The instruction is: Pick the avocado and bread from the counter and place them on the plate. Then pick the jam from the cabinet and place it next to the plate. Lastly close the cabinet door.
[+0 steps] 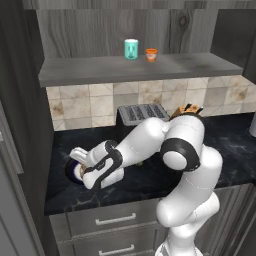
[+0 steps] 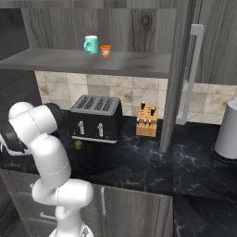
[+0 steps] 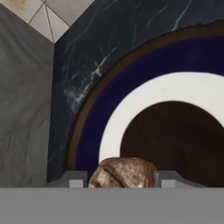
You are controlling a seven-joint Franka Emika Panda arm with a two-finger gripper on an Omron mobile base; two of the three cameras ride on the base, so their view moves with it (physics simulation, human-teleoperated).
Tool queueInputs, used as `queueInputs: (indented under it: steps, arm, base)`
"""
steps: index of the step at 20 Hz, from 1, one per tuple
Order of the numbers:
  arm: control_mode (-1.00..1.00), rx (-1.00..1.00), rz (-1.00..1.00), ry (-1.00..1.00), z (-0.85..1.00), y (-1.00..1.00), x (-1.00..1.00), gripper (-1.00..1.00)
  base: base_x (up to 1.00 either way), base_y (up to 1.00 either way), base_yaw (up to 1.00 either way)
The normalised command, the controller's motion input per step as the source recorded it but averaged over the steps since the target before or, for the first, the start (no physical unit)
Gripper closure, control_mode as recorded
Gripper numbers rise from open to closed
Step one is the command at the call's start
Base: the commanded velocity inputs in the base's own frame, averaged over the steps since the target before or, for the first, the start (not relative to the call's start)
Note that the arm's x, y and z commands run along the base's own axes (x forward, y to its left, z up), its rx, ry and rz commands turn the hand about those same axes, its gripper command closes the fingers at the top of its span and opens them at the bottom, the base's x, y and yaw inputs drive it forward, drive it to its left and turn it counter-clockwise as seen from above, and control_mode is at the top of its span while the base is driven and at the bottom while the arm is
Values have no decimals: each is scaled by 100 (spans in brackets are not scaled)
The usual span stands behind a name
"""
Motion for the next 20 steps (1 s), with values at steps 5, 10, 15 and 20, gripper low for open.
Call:
queueInputs:
  steps: [5, 10, 15, 20]
  arm:
    - [-100, 0, 0, 0, -7, 6, 0, 100]
    - [-100, 0, 0, 0, -2, 15, 3, 100]
    - [-100, 0, 0, 0, 0, 13, 0, -100]
    - [-100, 0, 0, 0, 0, 0, 0, -100]
  base:
    - [0, 0, 0]
    - [0, 0, 0]
    - [0, 0, 0]
    - [0, 0, 0]
